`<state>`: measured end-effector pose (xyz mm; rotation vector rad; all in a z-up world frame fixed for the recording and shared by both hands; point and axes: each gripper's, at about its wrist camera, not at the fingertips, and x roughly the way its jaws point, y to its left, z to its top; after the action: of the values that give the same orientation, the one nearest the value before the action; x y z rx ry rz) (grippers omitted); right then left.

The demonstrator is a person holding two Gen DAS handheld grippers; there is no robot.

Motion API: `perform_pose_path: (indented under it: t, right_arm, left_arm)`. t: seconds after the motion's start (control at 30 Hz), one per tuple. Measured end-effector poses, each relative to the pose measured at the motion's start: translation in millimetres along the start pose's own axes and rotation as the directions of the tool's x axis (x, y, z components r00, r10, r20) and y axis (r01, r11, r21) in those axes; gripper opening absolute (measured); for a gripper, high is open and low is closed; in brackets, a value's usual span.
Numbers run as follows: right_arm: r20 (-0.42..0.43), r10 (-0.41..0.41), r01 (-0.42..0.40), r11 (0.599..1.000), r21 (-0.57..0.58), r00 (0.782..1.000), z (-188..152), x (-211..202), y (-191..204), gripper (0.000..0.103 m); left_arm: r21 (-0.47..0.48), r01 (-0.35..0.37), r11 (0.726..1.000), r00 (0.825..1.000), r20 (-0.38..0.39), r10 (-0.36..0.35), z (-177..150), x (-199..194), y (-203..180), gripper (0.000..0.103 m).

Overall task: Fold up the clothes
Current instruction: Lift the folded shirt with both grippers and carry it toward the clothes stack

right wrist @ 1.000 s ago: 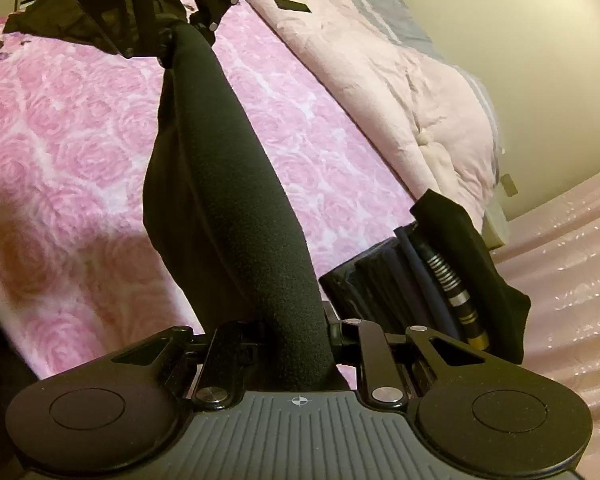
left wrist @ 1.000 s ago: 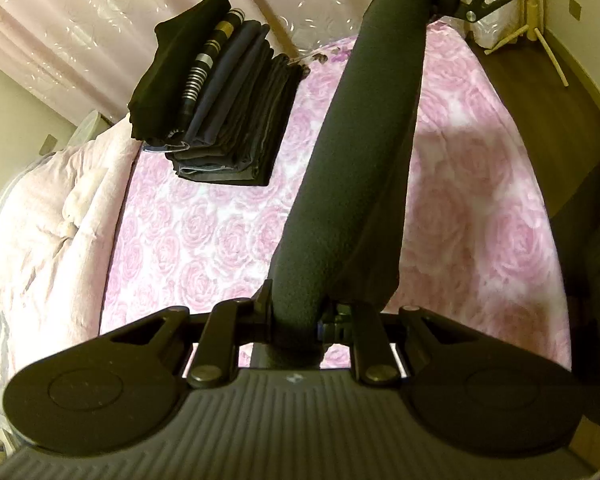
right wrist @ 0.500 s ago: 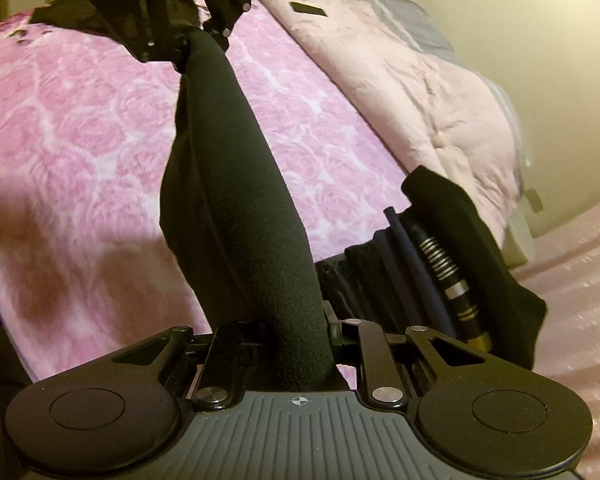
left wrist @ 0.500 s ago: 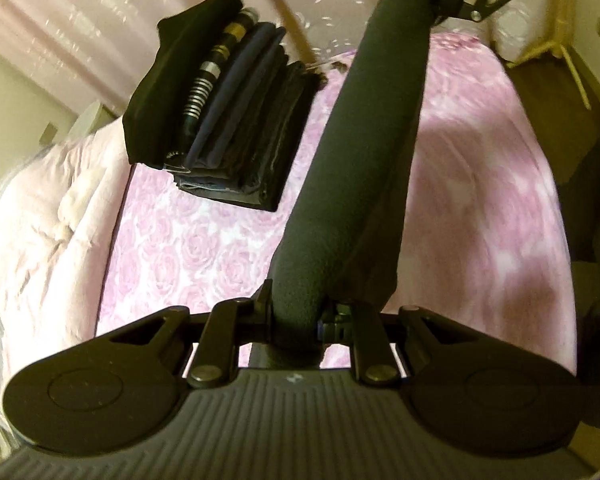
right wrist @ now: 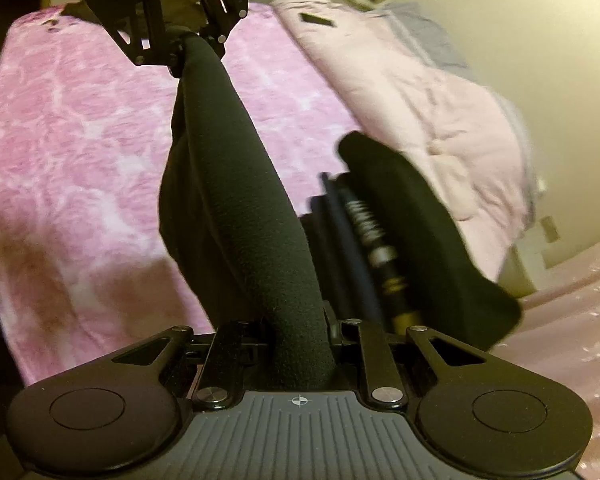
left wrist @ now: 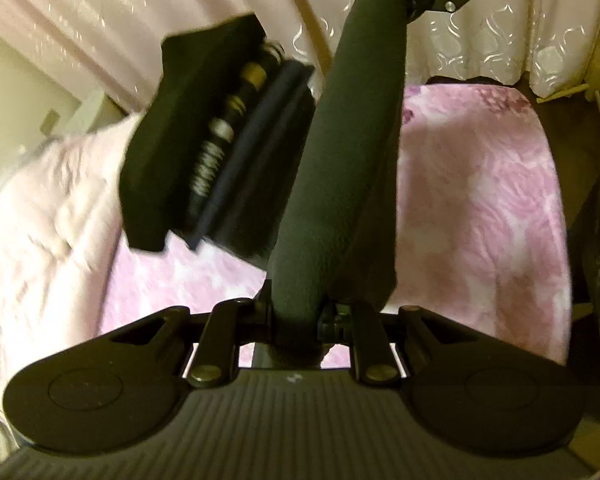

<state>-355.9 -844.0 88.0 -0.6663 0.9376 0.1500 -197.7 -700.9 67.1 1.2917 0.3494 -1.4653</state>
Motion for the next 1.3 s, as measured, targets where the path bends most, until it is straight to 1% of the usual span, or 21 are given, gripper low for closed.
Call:
perform_pose_path:
  t: [0.07, 0.17, 0.23, 0.4, 0.5, 0.6, 0.67, 0.73, 0.8, 0.83, 0.93, 1.03, 1.1, 1.13, 1.17, 1.2, 1.23, 1.27, 1.3]
  right_arm:
    - [0.001, -0.022, 0.022, 0.999, 0.026, 1.0, -1, -7, -7, 0.018]
    - [-0.014, -0.03, 0.031, 0.997, 0.07, 0.999, 1, -17, -10, 0.018]
    - [-0.026, -0.024, 0.026, 0.995, 0.097, 0.999, 3, -22, -10, 0.018]
    - [-0.05, 0.002, 0.006, 0.988, 0.153, 0.999, 4, -29, -10, 0.018]
    - [-0.057, 0.012, -0.003, 0.988, 0.156, 0.998, 4, -32, -21, 0.018]
    - [-0.038, -0.011, 0.016, 0.991, 0.135, 0.999, 11, -42, -46, 0.018]
    - [-0.008, -0.052, 0.052, 0.991, 0.12, 0.999, 17, -54, -71, 0.018]
    - [0.045, -0.106, 0.1, 0.987, 0.125, 0.993, 25, -71, -108, 0.018]
    - [0.102, -0.175, 0.162, 0.979, 0.126, 0.979, 33, -86, -149, 0.018]
    - [0.129, -0.213, 0.197, 0.972, 0.124, 0.969, 38, -92, -169, 0.018]
    - [0.187, -0.329, 0.318, 0.944, 0.088, 0.926, 56, -92, -228, 0.018]
    - [0.229, -0.422, 0.418, 0.906, 0.066, 0.877, 68, -72, -288, 0.018]
    - [0.251, -0.477, 0.481, 0.875, 0.047, 0.842, 69, -52, -312, 0.018]
    - [0.26, -0.5, 0.508, 0.86, 0.038, 0.826, 67, -41, -317, 0.018]
    - [0.264, -0.513, 0.524, 0.851, 0.032, 0.817, 60, -27, -315, 0.018]
    - [0.263, -0.517, 0.529, 0.848, 0.028, 0.815, 51, -11, -308, 0.018]
    - [0.259, -0.514, 0.527, 0.849, 0.019, 0.818, 41, 7, -298, 0.018]
    - [0.249, -0.498, 0.514, 0.858, 0.001, 0.831, 27, 29, -285, 0.018]
    - [0.233, -0.475, 0.493, 0.87, -0.02, 0.848, 13, 53, -270, 0.018]
  left_arm:
    - [0.031, -0.014, 0.999, 1.0, 0.02, 0.014, 9, -3, 6, 0.015]
    - [0.063, -0.026, 0.998, 0.998, 0.056, 0.022, 13, -9, 13, 0.015]
    - [0.077, -0.019, 0.997, 0.997, 0.075, 0.013, 13, -13, 14, 0.015]
    - [0.107, 0.03, 0.994, 0.994, 0.101, -0.041, 12, -10, 15, 0.015]
    - [0.118, 0.039, 0.992, 0.992, 0.111, -0.052, 18, -6, 21, 0.015]
    - [0.099, 0.011, 0.995, 0.992, 0.123, -0.023, 32, -10, 42, 0.015]
    - [0.059, -0.033, 0.998, 0.988, 0.15, 0.024, 48, -23, 69, 0.015]
    - [0.018, -0.079, 0.997, 0.981, 0.177, 0.074, 65, -37, 97, 0.015]
    - [-0.01, -0.153, 0.988, 0.964, 0.219, 0.152, 86, -57, 130, 0.015]
    - [-0.025, -0.192, 0.981, 0.952, 0.239, 0.192, 97, -66, 147, 0.015]
    - [-0.055, -0.331, 0.942, 0.902, 0.275, 0.333, 131, -82, 197, 0.015]
    - [-0.098, -0.436, 0.895, 0.851, 0.28, 0.445, 160, -73, 246, 0.015]
    - [-0.108, -0.501, 0.859, 0.815, 0.274, 0.51, 172, -57, 266, 0.015]
    - [-0.11, -0.523, 0.845, 0.803, 0.269, 0.532, 176, -46, 269, 0.015]
    - [-0.108, -0.54, 0.835, 0.794, 0.263, 0.548, 177, -31, 268, 0.015]
    - [-0.093, -0.545, 0.834, 0.797, 0.253, 0.549, 174, -14, 263, 0.015]
    - [-0.076, -0.547, 0.834, 0.801, 0.242, 0.547, 171, 5, 256, 0.015]
    - [-0.054, -0.536, 0.843, 0.816, 0.222, 0.533, 164, 31, 242, 0.015]
    - [-0.031, -0.523, 0.852, 0.832, 0.201, 0.518, 157, 57, 228, 0.015]
